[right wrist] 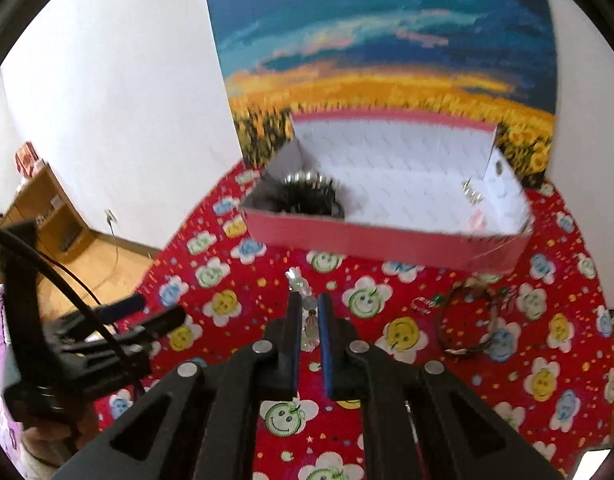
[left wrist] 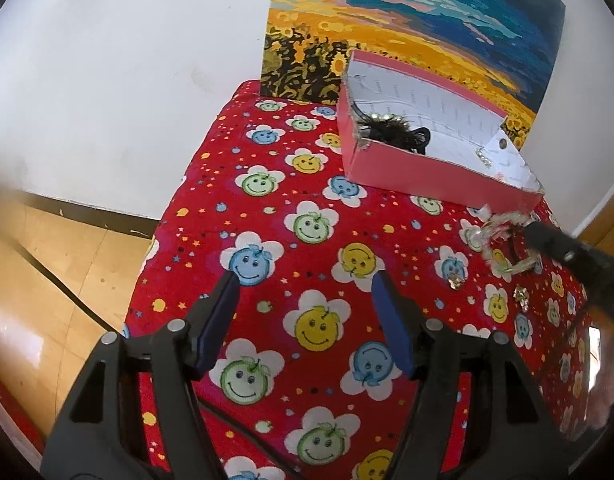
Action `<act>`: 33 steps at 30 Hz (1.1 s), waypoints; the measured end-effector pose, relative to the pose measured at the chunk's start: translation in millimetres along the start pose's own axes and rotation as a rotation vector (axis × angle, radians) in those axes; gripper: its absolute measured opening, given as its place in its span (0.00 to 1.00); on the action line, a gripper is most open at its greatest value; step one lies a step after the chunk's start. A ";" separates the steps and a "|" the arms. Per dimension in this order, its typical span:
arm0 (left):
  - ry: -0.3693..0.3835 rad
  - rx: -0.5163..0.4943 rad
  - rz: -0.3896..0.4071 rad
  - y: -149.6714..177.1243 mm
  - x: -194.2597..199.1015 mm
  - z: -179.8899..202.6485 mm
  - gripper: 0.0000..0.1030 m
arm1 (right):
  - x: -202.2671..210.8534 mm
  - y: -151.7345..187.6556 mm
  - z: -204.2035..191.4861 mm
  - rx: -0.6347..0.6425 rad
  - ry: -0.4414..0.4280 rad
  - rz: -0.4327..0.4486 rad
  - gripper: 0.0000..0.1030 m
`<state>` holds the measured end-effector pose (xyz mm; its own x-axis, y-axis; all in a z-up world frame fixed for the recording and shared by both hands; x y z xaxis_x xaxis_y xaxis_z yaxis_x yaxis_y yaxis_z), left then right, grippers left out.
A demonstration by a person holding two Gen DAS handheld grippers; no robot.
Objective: Organize jewelry
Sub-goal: 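Lower the right gripper onto the silver brooch and close it, then grasp the small gold earring with the left gripper while the right gripper holds the brooch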
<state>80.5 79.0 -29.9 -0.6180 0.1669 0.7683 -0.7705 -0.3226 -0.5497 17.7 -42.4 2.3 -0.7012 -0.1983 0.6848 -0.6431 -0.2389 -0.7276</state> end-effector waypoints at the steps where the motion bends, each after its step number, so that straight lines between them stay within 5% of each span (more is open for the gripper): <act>1: 0.001 -0.003 0.000 0.7 0.9 1.8 0.60 | 5.6 -1.1 2.8 -0.006 0.001 0.011 0.09; 24: 0.081 -0.192 -0.065 34.3 -14.2 83.3 0.58 | 50.0 46.8 49.1 -0.146 0.039 0.004 0.09; 33: 0.092 -0.173 -0.122 45.1 -38.4 101.8 0.30 | 55.3 53.0 53.6 -0.175 0.003 0.007 0.09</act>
Point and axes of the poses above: each gripper's, at about its wrist camera, not at the fingertips, and x roughly against the way its jaws point, z to its right, y to its underside, the point moved 7 cm from there along -x, roughly the way its jaws point, and after that the axes turned 15 degrees about x, right-handed, at the moved point
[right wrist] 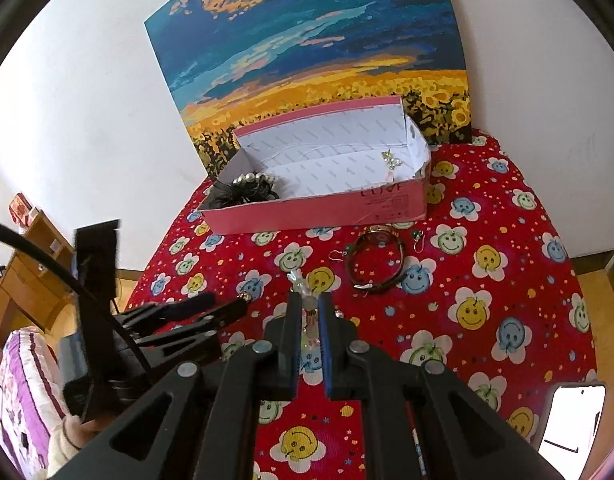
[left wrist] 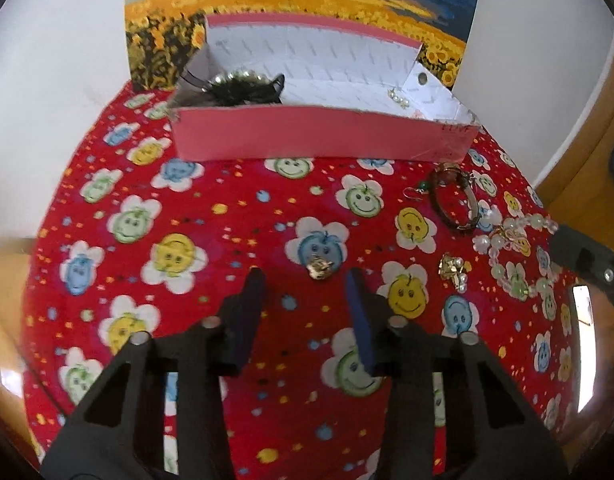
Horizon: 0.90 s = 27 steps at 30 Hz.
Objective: Organize jewelry
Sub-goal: 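Grasp the small gold earring with the left gripper while the right gripper holds the brooch, then carry brooch and gold earring over the pink box and open both grippers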
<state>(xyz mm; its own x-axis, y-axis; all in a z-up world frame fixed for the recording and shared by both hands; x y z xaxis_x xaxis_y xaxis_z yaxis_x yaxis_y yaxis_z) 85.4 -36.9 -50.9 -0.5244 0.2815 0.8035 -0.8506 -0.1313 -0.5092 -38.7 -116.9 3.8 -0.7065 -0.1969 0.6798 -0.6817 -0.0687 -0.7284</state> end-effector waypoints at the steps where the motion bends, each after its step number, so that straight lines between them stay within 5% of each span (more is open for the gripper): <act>1: -0.006 0.001 0.003 0.2 -2.3 1.3 0.28 | -0.3 0.5 0.0 -0.002 -0.004 -0.001 0.09; 3: -0.013 -0.005 0.012 0.3 -4.6 3.8 0.26 | -1.4 2.3 -1.0 -0.004 -0.017 -0.003 0.09; 7: -0.027 -0.022 0.026 -1.1 -9.6 7.5 0.05 | -2.7 5.1 -2.8 -0.008 -0.040 -0.002 0.09; 13: -0.008 -0.014 0.031 -4.3 -8.1 6.4 0.05 | 2.2 3.5 3.5 -0.020 -0.038 0.014 0.09; 27: 0.054 -0.059 0.176 -58.3 32.3 33.6 0.05 | 8.6 -20.4 16.4 -0.006 -0.002 0.020 0.09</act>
Point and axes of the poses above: each gripper's, at about its wrist camera, not at the fingertips, and x roughly against the way its jaws point, z to its right, y to its underside, the point moved 7 cm from there along -x, roughly the way its jaws point, and after that the axes turned 15 degrees about x, right-handed, at the moved point
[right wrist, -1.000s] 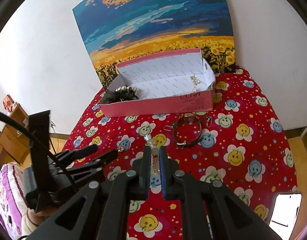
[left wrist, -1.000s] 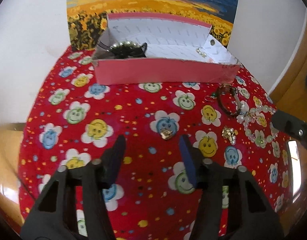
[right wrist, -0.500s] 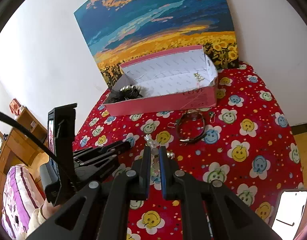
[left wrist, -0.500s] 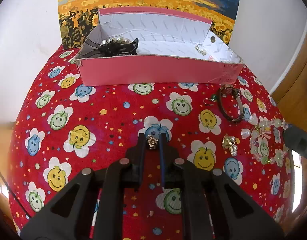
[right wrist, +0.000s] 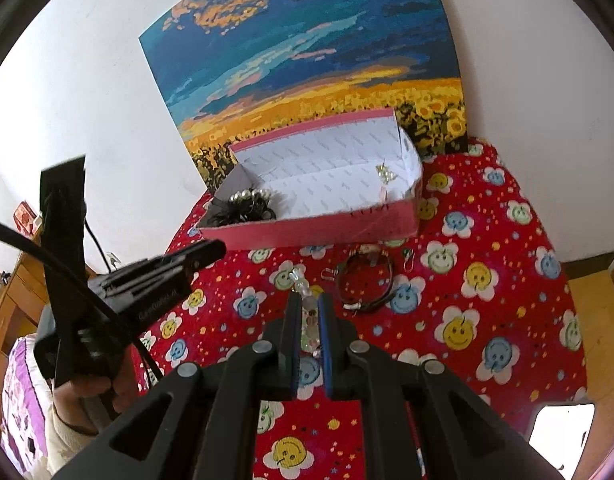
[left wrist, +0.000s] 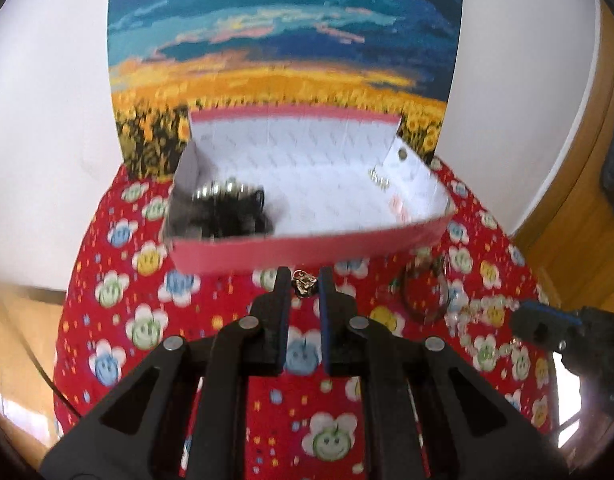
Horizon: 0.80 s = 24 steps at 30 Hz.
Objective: Organize jewelry
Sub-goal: 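Carry brooch and gold earring over the pink box and open both grippers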
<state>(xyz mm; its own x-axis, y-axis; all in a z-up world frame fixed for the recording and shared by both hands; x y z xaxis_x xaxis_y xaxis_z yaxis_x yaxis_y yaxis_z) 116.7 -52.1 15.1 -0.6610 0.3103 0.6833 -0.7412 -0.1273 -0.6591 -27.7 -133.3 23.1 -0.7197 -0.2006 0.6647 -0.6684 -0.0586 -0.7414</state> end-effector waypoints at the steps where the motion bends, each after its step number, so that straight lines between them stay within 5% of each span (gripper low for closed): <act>1: 0.004 -0.005 0.011 -6.6 -1.6 2.5 0.05 | 1.1 -3.3 0.6 0.008 0.008 0.002 0.09; 12: 0.015 0.008 -0.017 -36.1 -52.2 18.3 0.05 | 0.8 -57.7 25.9 0.100 0.154 0.039 0.09; 24: 0.000 0.027 -0.034 -31.3 -89.6 13.9 0.05 | -59.0 -96.1 71.0 0.020 0.169 0.001 0.09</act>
Point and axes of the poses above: each gripper's, at about its wrist camera, not at the fingertips, and x roughly against the way its jaws point, z to its right, y to its underside, the point moved 7 cm from there along -x, roughly the way its jaws point, and after that the axes turned 15 degrees about x, right-handed, at the moved point
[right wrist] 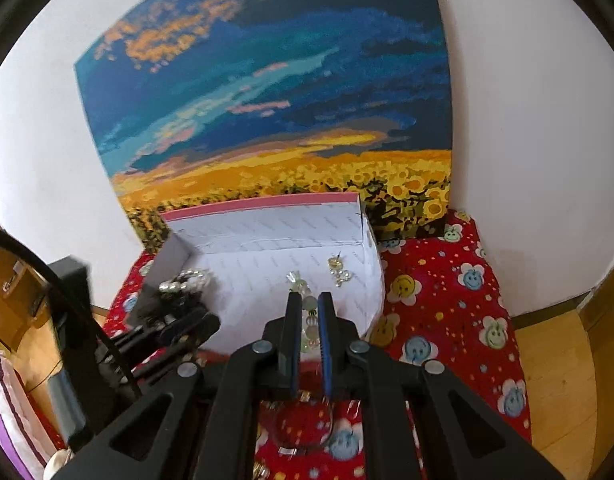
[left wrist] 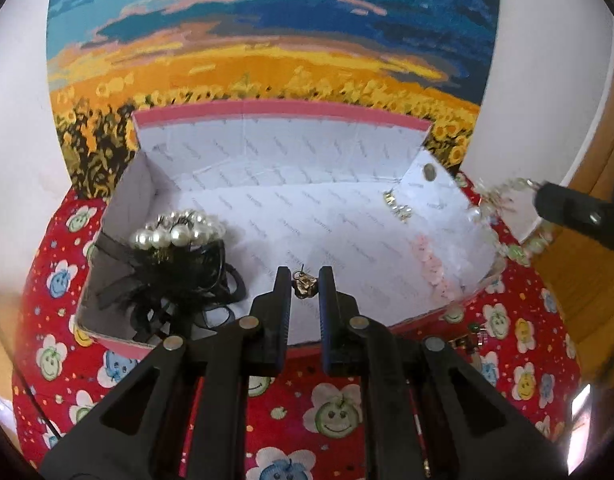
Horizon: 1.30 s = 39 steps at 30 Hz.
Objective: Organize jewelry
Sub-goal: 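Carry brooch and gold earring over the pink box and open both grippers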
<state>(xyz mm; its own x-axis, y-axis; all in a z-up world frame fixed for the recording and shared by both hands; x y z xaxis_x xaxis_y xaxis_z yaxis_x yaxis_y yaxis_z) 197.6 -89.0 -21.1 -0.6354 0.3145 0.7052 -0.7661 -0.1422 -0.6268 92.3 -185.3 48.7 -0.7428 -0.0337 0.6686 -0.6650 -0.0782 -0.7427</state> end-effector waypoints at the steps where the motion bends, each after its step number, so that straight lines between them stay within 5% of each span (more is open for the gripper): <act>1: 0.002 0.003 0.009 -0.5 0.8 -0.3 0.05 | -7.6 -1.1 1.0 0.001 0.002 -0.010 0.09; 14: -0.014 -0.040 0.052 2.2 1.7 2.0 0.05 | -77.6 -0.3 5.2 -0.023 -0.037 -0.078 0.09; 28: -0.006 -0.023 0.062 0.5 2.7 -1.2 0.06 | -99.6 13.2 17.8 -0.039 -0.026 -0.114 0.13; 32: 0.027 -0.015 0.048 1.0 4.6 0.8 0.18 | -83.1 8.8 20.1 -0.059 -0.048 -0.076 0.33; 35: 0.040 -0.032 0.048 3.1 6.7 5.6 0.35 | -64.7 6.5 19.4 -0.057 -0.053 -0.056 0.34; 39: 0.031 -0.057 0.053 5.2 8.2 9.7 0.39 | -34.7 12.4 18.4 -0.058 -0.075 -0.044 0.42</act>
<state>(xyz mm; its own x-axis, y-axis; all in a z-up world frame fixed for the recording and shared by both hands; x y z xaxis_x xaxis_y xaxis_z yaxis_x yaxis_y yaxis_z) 187.4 -96.3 -15.3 -0.6713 0.3365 0.6604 -0.7238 -0.1061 -0.6818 111.3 -203.4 16.9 -0.7061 -0.1060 0.7001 -0.7021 -0.0237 -0.7117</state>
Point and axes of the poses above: each gripper's, at about its wrist camera, not at the fingertips, and x roughly against the way its jaws point, z to its right, y to its underside, the point moved 7 cm from there along -x, roughly the way its jaws point, and after that the axes turned 15 degrees about x, right-handed, at the moved point
